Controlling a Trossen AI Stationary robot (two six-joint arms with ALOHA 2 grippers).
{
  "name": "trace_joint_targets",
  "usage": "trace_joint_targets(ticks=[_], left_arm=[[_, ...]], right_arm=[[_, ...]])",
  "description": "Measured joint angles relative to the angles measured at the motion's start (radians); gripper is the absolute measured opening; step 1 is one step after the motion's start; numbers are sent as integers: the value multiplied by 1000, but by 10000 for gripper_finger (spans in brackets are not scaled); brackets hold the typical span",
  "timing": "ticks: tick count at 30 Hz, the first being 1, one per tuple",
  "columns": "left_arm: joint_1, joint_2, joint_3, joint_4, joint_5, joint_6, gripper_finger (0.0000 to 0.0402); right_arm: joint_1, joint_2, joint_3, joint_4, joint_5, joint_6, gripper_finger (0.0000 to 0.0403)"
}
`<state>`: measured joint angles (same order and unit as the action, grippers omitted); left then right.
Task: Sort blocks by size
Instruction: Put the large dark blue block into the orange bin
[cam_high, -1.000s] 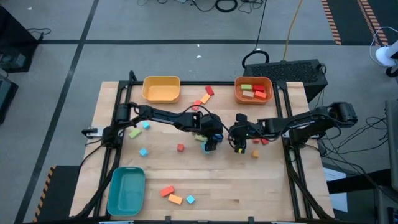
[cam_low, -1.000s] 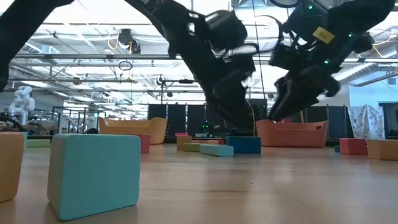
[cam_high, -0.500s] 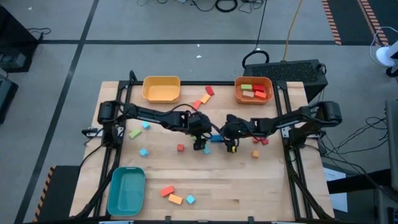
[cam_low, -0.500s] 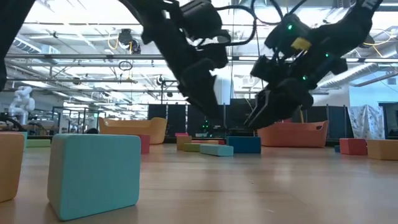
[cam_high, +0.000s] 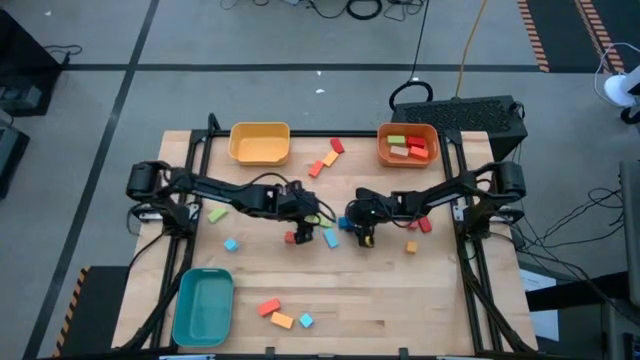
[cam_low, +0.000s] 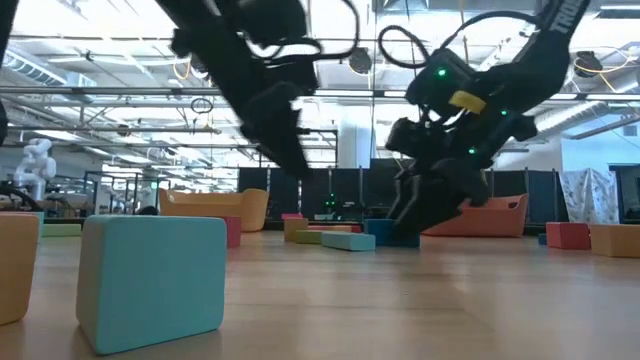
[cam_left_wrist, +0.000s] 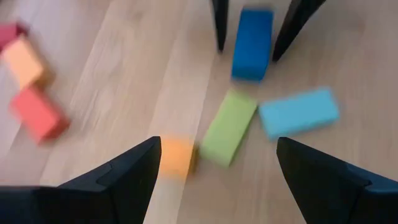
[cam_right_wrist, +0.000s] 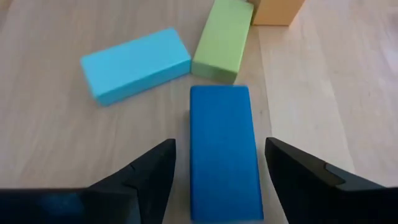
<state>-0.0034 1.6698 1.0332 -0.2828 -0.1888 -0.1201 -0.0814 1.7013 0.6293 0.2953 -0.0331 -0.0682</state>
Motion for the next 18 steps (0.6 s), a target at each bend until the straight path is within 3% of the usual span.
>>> trace_joint_targets(ticks=[5,12,18], left_arm=[[-6,-86,-79,-8,-44,-24,322],[-7,-226,-183,10,-84,-32,322],[-6,-310,-238,-2,-107,-37,322]], right_arm=[[0,22,16,1,0,3,214],[-5,10,17,-29,1,41,112],[-12,-43,17,-96,1,30,110]])
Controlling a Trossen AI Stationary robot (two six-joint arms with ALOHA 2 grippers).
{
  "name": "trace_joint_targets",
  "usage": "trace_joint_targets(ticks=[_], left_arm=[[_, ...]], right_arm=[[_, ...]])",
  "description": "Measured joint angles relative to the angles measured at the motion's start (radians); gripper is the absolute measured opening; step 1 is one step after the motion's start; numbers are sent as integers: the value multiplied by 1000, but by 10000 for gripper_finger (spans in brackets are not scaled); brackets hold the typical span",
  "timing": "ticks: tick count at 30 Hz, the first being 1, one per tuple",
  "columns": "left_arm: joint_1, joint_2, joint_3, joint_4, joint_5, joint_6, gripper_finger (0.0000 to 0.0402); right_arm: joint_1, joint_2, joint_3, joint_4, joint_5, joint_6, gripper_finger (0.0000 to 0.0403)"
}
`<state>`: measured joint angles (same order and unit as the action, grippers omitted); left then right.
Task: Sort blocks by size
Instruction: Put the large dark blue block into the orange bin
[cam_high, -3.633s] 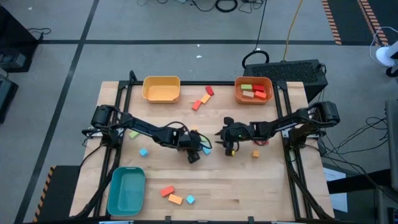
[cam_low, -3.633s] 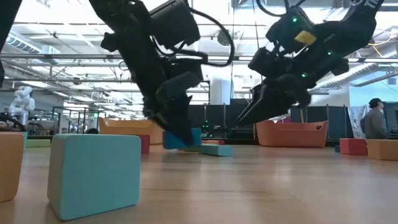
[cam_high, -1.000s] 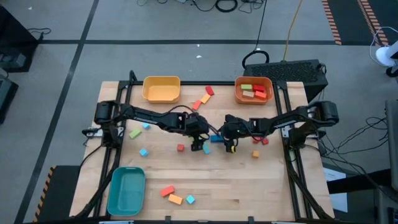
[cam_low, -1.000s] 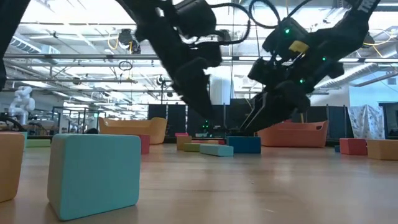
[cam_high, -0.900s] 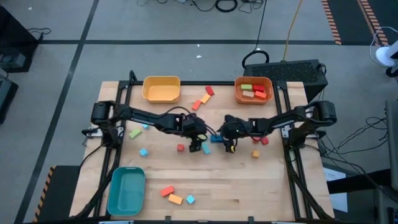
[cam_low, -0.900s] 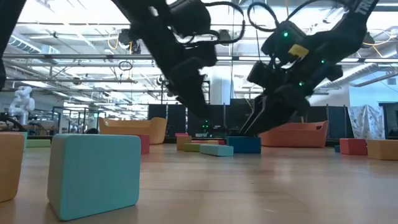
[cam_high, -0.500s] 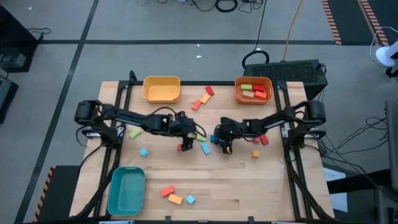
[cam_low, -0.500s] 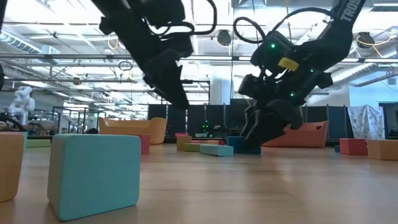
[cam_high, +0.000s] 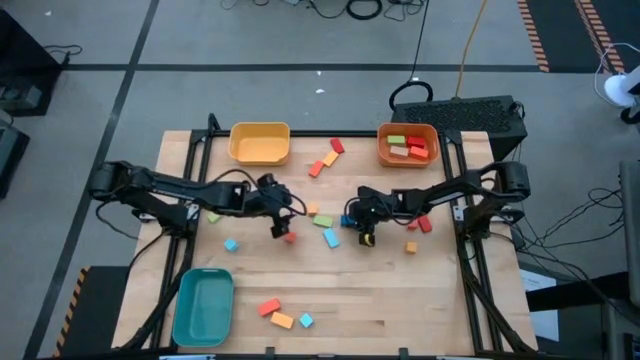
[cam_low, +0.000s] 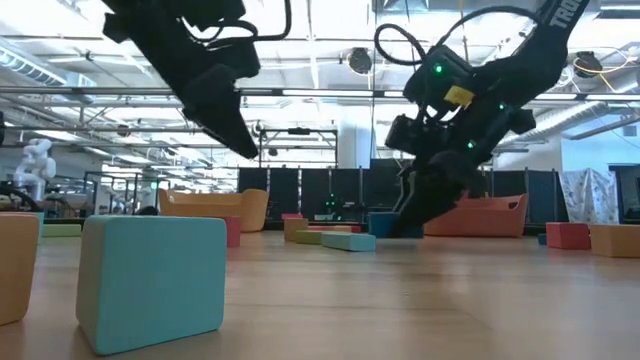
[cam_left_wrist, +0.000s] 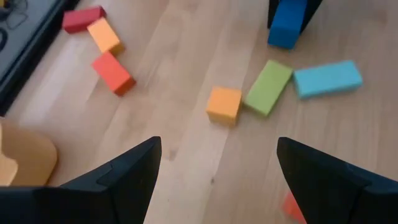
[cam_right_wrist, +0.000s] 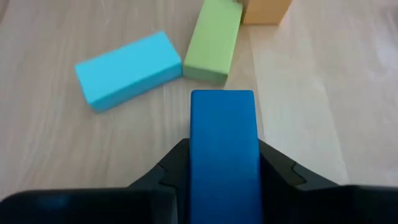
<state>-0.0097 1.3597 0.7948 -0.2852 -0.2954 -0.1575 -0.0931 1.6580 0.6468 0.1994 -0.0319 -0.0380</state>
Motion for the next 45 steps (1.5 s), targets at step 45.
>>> trace_joint_targets(ticks=[45], left_arm=[[0,-16,-11,-122,-73,-18,322]], right_arm=[[-843,-146,58,-385,-104,-379,110]])
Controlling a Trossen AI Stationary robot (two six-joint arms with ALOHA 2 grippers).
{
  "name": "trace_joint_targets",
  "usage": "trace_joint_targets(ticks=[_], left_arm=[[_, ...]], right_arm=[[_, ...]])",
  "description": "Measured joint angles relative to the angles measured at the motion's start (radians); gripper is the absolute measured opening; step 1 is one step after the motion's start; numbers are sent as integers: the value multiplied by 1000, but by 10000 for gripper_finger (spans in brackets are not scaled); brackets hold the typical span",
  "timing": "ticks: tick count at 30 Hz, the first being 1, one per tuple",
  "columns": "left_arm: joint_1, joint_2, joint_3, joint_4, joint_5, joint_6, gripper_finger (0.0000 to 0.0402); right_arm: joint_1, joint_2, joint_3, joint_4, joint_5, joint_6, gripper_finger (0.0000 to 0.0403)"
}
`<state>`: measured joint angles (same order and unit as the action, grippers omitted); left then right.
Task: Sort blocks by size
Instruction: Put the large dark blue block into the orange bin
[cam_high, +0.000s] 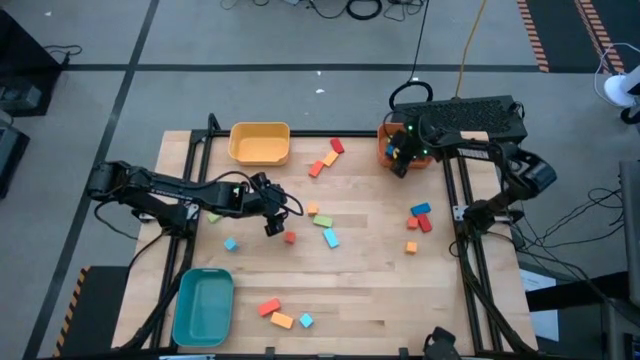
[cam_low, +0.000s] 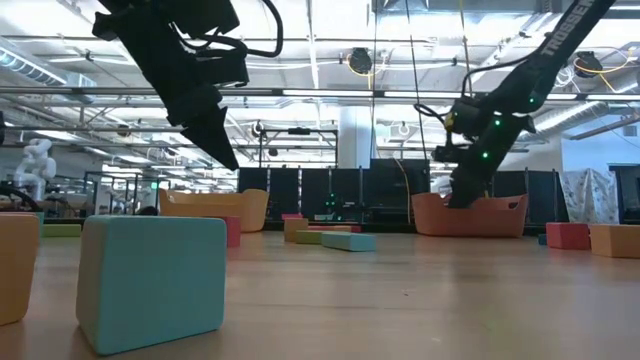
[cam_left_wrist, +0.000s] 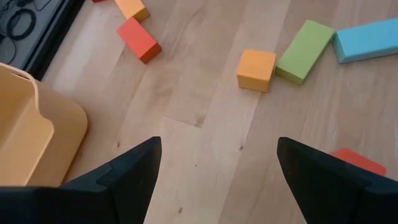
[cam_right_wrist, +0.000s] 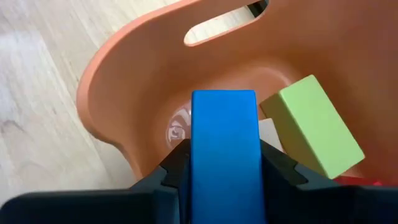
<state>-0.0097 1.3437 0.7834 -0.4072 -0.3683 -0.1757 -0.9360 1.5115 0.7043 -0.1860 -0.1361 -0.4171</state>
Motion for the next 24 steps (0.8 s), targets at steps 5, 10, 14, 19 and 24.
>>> trace_joint_targets(ticks=[5,10,14,19,24], left_arm=[[0,0,0,0,1,0,322],[0,0,0,-4,61,0,322],[0,0,0,-8,64,-1,322],[0,0,1,-57,77,-10,322],[10,0,1,-101,79,-69,322]], right_arm=[[0,-17,-1,-25,-5,-11,128],[0,-24,-2,-54,-25,10,128],[0,-24,-2,-54,-26,36,141],[0,-26,9,-73,-23,61,176],[-1,-69,13,-87,-20,85,210]])
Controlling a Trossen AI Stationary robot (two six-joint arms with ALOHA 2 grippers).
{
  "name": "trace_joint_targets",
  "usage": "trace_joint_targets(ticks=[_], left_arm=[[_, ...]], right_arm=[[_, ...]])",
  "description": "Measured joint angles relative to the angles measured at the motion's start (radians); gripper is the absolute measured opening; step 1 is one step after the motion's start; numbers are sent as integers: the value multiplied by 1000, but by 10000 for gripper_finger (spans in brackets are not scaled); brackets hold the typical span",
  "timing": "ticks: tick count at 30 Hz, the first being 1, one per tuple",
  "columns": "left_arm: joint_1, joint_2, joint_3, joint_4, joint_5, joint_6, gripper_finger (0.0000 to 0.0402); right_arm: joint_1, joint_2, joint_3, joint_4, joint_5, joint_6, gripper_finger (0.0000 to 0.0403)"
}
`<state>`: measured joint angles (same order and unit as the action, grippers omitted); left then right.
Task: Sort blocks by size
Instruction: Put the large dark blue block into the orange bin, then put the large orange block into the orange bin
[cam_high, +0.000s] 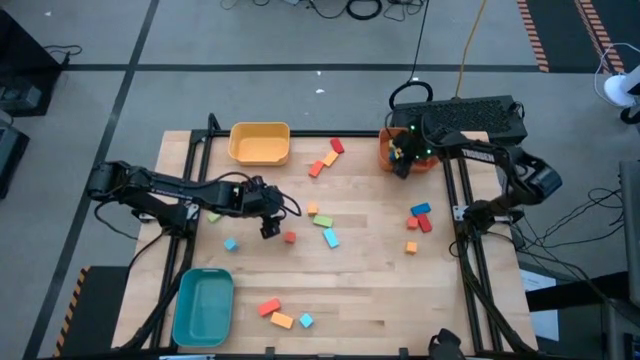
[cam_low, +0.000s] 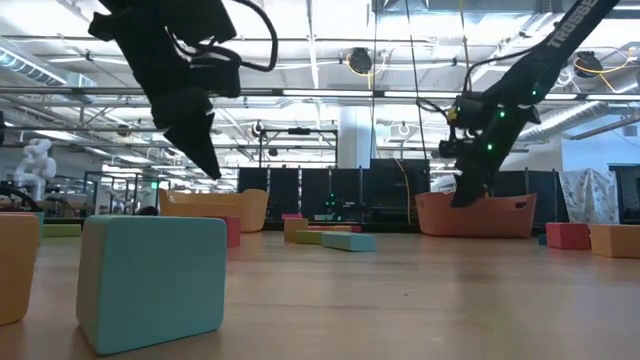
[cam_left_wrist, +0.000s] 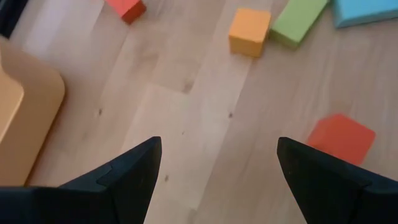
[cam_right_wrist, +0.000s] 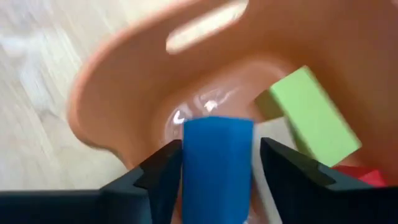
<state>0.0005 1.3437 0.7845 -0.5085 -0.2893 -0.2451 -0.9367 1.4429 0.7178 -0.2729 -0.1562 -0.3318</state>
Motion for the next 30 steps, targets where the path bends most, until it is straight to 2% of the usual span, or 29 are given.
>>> trace_joint_targets(ticks=[5,14,19,23,26,30], left_arm=[[23,0,5,-49,0,-69,322],[33,0,85,-372,13,-266,321],[35,0,85,-511,20,-346,321],[49,0,85,-550,12,-369,321],[52,0,85,-541,72,-329,321],[34,0,85,-477,203,-228,321]], right_arm=[[0,-94,1,3,6,59,222],[28,-299,3,3,-1,199,223],[96,-343,3,-17,-3,228,224],[168,-344,3,-26,-3,258,224],[234,-344,3,-47,-3,269,224],[327,-344,3,-71,-3,292,224]])
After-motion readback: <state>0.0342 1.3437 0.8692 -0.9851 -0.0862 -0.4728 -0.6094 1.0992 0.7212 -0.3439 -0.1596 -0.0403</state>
